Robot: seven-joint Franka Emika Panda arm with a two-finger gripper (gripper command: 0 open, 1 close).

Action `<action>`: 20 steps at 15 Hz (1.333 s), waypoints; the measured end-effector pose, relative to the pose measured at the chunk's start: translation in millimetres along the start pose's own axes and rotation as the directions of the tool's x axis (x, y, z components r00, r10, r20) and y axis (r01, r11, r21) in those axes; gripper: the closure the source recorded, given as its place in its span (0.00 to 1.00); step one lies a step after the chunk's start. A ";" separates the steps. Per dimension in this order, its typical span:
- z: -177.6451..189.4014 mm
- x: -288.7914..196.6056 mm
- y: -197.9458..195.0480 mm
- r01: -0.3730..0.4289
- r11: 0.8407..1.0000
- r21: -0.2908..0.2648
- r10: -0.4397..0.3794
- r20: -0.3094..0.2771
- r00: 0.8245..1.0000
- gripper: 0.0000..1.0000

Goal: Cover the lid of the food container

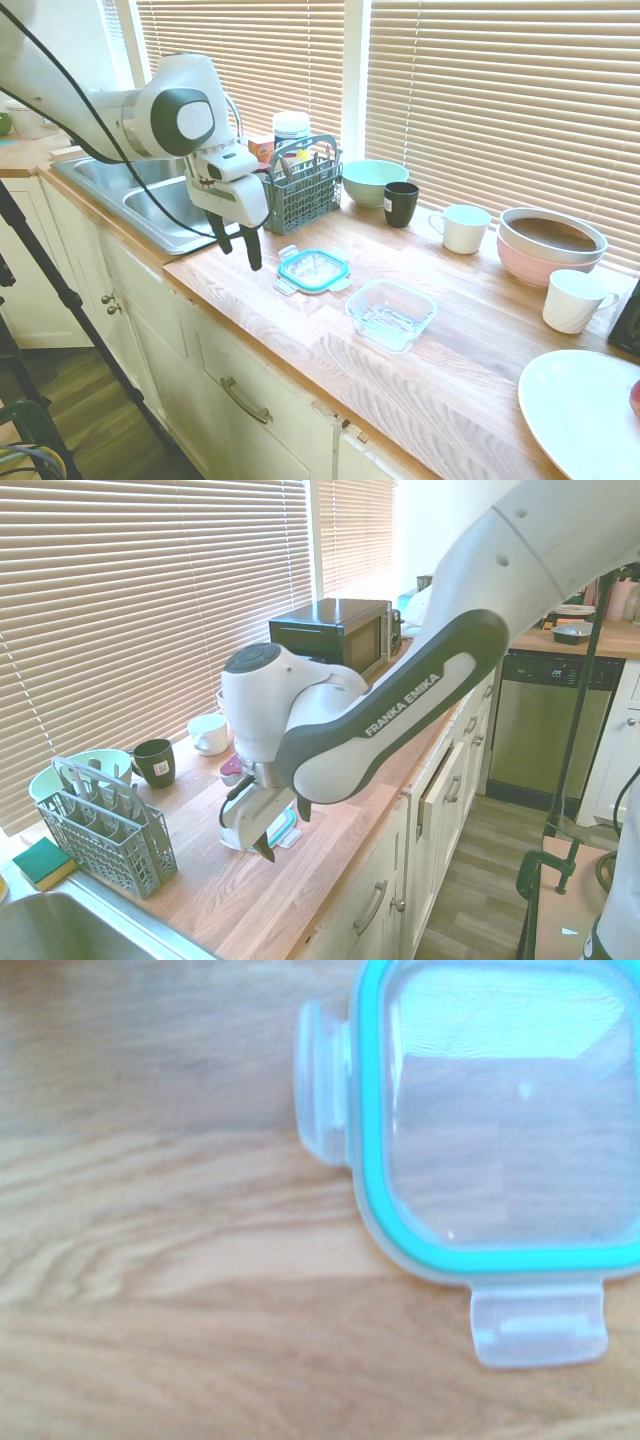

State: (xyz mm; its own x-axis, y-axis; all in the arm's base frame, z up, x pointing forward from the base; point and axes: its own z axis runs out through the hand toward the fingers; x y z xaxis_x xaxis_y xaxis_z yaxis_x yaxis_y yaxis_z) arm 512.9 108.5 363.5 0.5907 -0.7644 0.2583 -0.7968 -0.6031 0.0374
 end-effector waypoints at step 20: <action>51.6 21.1 -112.8 -0.096 0.971 -0.220 0.045 -0.227 0.973 0.00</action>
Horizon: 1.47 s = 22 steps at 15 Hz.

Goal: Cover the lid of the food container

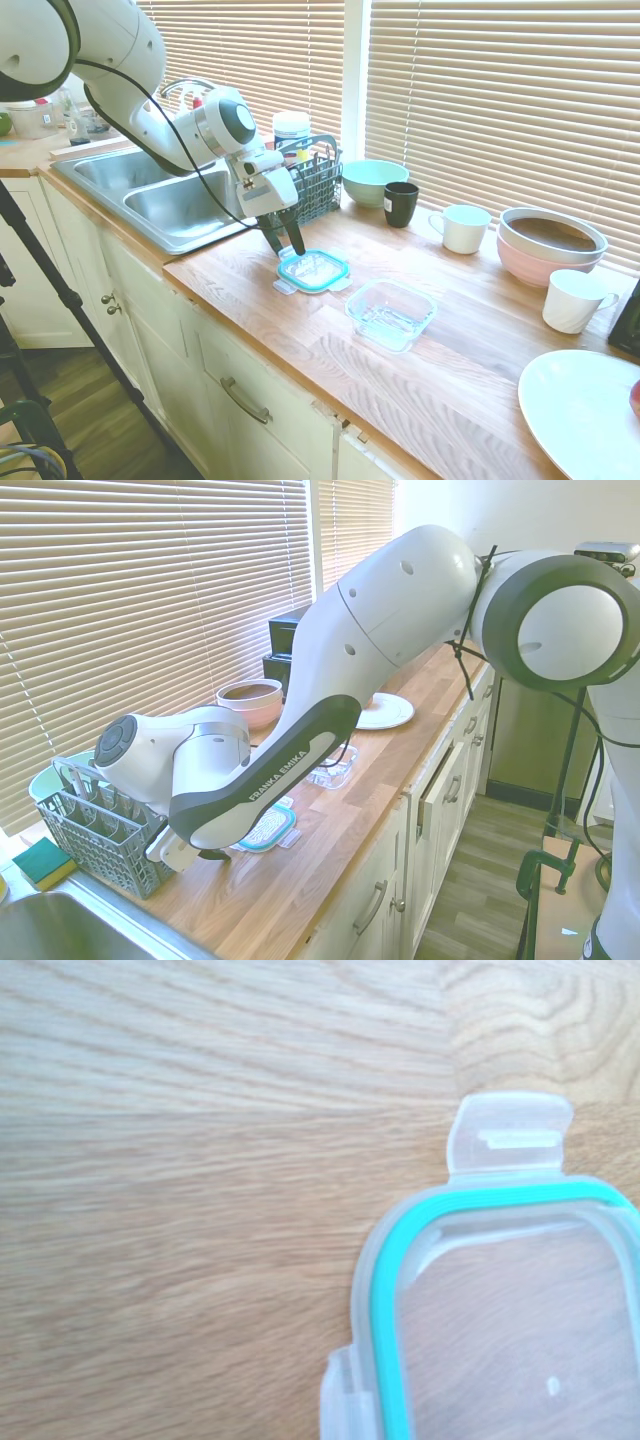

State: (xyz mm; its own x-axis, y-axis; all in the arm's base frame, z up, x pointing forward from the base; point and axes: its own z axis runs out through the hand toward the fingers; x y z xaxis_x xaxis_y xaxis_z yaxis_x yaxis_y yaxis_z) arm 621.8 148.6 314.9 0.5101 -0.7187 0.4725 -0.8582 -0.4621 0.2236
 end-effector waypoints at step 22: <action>26.0 2.7 12.6 -0.038 0.985 -0.167 0.001 -0.217 0.976 0.00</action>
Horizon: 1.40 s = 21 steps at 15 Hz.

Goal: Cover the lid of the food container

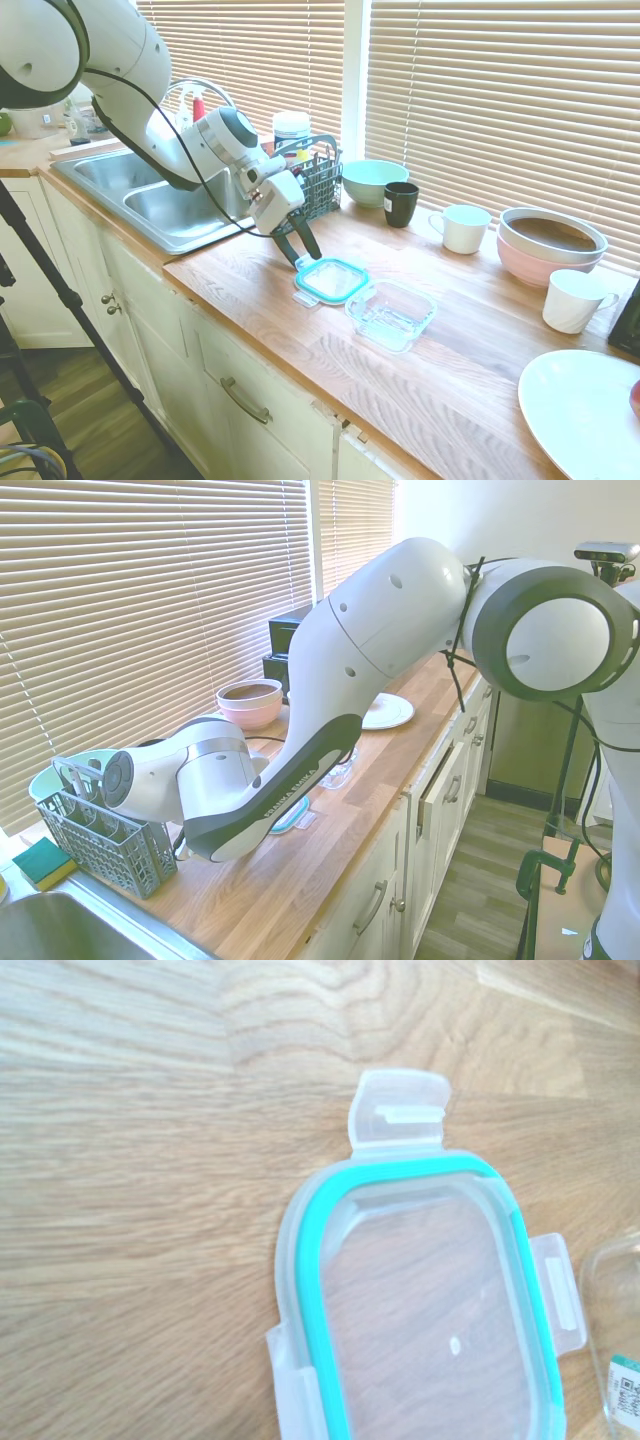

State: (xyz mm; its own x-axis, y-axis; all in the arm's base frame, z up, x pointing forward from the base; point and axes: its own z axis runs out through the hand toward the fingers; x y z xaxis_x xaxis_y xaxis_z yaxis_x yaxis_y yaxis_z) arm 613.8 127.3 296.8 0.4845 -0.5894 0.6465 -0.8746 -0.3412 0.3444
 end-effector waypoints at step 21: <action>7.8 4.0 0.1 0.090 0.996 -0.025 -0.089 0.033 0.995 0.00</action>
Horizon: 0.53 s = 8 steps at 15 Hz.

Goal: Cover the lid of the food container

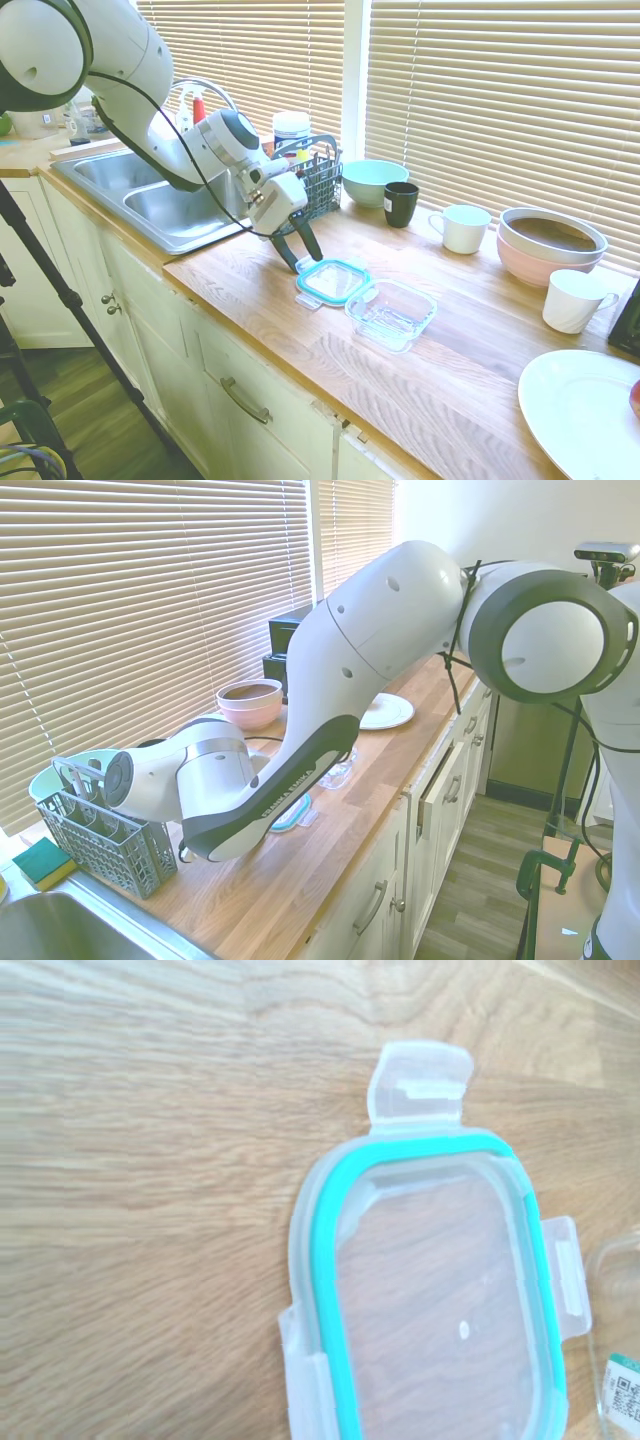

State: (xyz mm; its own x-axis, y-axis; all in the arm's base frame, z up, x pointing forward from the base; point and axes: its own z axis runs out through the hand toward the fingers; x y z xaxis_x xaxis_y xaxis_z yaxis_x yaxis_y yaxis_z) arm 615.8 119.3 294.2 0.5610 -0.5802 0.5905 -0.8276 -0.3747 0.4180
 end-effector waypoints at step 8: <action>2.5 6.0 0.3 0.021 1.000 0.005 -0.021 0.021 1.000 1.00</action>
State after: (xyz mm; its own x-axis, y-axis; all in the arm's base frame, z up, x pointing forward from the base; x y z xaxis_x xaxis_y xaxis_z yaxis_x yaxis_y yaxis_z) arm 618.8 113.9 296.1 0.5777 -0.5876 0.5666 -0.8157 -0.3906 0.4266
